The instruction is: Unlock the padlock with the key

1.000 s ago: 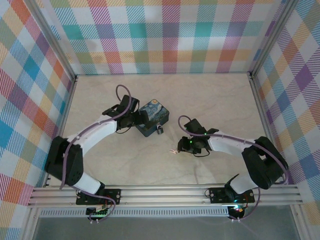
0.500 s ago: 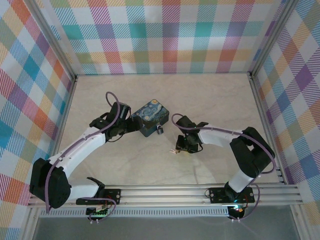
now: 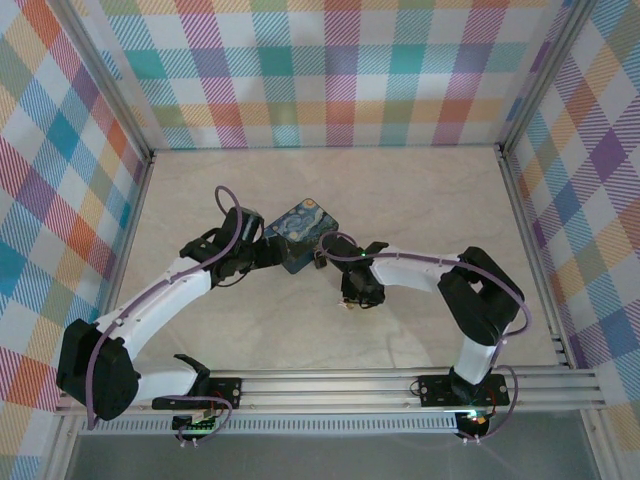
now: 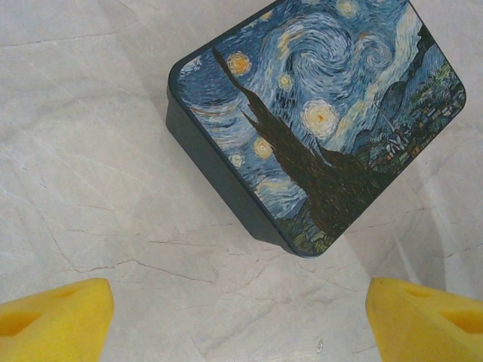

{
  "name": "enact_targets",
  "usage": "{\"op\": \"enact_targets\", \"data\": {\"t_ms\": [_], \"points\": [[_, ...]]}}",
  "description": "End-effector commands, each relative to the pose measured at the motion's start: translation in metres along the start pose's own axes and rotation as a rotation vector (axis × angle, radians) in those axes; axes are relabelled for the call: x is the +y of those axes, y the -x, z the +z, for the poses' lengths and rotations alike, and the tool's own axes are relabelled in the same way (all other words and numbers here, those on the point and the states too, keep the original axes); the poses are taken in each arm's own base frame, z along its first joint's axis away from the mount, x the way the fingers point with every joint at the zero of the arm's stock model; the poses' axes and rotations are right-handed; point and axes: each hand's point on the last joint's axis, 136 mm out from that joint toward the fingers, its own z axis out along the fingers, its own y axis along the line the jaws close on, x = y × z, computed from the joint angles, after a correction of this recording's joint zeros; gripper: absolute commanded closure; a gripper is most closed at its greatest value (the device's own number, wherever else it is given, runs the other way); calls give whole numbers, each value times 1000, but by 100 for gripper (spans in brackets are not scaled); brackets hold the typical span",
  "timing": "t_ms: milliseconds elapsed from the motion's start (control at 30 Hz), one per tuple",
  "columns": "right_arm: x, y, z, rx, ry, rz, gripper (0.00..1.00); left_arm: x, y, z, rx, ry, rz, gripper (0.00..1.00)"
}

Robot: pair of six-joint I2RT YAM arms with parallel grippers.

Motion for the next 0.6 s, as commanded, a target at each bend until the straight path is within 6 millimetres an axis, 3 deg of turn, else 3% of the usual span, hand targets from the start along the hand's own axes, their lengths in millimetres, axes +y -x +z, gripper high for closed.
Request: {"op": "enact_targets", "data": {"t_ms": [0,267,567], "points": [[43,-9,11,34,135,6,63,-1,-2,-8,-13,-11,28,13],[49,4,-10,-16,124,-9,62,-3,-4,-7,-15,-26,21,13],[43,-10,8,22,92,-28,63,-2,-5,-10,-12,-26,20,13]]}}
